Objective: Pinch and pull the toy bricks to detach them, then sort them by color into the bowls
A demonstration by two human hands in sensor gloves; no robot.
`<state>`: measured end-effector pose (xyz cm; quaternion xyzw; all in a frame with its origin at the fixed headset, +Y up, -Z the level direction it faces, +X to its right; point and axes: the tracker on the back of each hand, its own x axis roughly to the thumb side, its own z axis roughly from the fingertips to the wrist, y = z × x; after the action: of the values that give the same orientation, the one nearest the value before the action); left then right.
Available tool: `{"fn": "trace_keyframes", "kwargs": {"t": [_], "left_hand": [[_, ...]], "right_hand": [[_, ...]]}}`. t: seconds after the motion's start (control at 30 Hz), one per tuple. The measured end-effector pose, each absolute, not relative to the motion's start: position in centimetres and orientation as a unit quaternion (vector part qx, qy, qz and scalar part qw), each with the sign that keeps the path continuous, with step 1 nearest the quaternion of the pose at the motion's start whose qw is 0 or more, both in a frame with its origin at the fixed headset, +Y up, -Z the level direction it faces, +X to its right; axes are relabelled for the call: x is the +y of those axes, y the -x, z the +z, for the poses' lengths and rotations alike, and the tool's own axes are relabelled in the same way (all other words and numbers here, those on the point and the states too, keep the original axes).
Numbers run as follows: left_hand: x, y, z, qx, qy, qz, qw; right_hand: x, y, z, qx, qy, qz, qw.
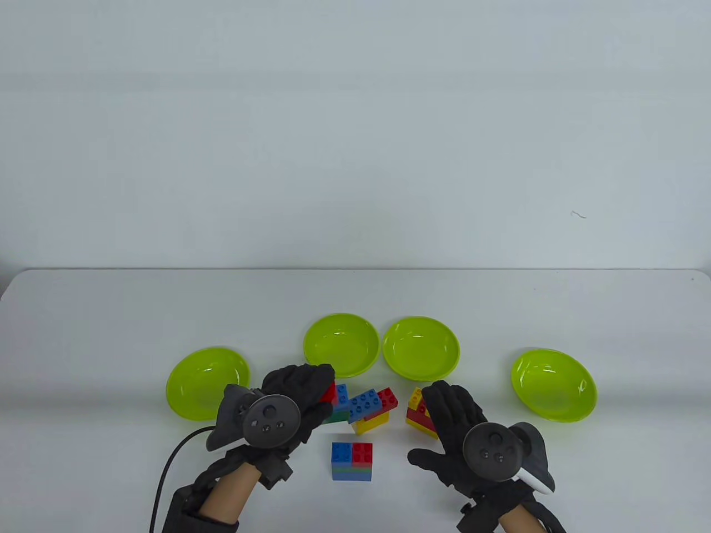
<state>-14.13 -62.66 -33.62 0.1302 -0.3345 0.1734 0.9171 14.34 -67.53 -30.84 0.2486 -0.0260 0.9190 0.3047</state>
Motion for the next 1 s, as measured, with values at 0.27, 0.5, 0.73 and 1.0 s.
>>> {"fn": "trace_keyframes", "kwargs": {"t": [0.27, 0.5, 0.73, 1.0], "left_hand": [[-62.5, 10.0, -30.8, -0.398, -0.111, 0.22, 0.884], [-63.0, 9.0, -30.2, -0.415, -0.099, 0.23, 0.875], [-63.3, 8.7, -30.1, -0.42, -0.104, 0.235, 0.87], [-64.5, 9.7, -31.2, -0.391, -0.108, 0.305, 0.862]], "right_hand": [[-68.3, -12.7, -30.2, -0.014, -0.302, 0.858, 0.415], [-69.9, -13.0, -29.7, -0.032, -0.277, 0.836, 0.473], [-70.3, -13.3, -29.5, -0.062, -0.259, 0.836, 0.48], [-70.2, -13.8, -29.4, -0.078, -0.26, 0.84, 0.47]]}}
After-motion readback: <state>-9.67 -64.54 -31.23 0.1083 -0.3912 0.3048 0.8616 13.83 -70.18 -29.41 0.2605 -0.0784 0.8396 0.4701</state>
